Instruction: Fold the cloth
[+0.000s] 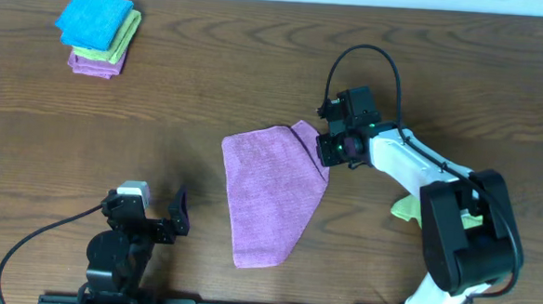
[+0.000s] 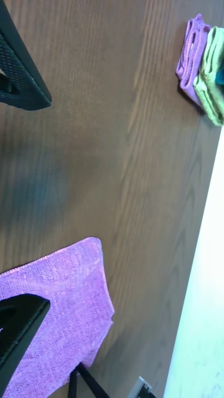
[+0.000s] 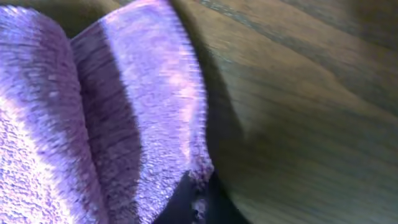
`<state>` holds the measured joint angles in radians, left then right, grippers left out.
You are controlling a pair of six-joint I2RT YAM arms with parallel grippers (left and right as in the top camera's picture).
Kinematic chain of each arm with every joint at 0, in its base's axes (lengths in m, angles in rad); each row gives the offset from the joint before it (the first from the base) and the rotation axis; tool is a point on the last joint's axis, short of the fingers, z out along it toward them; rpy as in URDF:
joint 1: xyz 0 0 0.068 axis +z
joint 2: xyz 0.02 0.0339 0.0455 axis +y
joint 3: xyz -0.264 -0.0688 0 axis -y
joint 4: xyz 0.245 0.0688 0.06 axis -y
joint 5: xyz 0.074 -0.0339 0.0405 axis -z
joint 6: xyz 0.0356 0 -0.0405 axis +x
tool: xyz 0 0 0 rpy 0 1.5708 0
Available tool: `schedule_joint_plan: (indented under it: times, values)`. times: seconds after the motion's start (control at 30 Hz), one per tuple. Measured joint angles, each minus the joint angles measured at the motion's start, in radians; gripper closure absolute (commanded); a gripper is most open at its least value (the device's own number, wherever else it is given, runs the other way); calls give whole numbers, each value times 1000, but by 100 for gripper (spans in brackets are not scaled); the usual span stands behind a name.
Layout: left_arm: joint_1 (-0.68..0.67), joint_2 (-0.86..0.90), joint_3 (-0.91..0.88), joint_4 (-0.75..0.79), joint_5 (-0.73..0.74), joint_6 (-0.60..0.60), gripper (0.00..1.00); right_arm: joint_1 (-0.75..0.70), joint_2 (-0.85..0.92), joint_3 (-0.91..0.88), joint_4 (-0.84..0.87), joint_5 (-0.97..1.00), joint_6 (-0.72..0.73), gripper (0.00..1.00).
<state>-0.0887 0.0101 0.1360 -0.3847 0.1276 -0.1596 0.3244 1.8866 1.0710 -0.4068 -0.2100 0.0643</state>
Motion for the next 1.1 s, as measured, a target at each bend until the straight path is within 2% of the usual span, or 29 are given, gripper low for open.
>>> schedule_joint_plan:
  times: [0.2, 0.3, 0.6, 0.7, 0.8, 0.83, 0.87, 0.9, 0.93, 1.1]
  values:
    - [0, 0, 0, 0, 0, 0, 5, -3, 7, 38, -44, -27, 34, 98]
    - [0, 0, 0, 0, 0, 0, 4, -15, 12, 152, -145, -14, 45, 99]
    - [0, 0, 0, 0, 0, 0, 5, -58, 17, 721, -445, 176, 55, 98]
    - [0, 0, 0, 0, 0, 0, 5, -31, 15, 817, -508, 179, 56, 99]
    - [0, 0, 0, 0, 0, 0, 5, 60, 11, 843, -578, 129, 58, 98]
    - [0, 0, 0, 0, 0, 0, 5, 123, 11, 843, -613, 95, 57, 70]
    - [0, 0, 0, 0, 0, 0, 5, 189, 14, 843, -631, 70, 56, 28]
    - [0, 0, 0, 0, 0, 0, 5, 244, 17, 843, -645, 55, 48, 9]
    - [0, 0, 0, 0, 0, 0, 4, 311, 20, 843, -655, 42, 36, 1]
    - [0, 0, 0, 0, 0, 0, 5, 550, 26, 843, -658, 98, -16, 1]
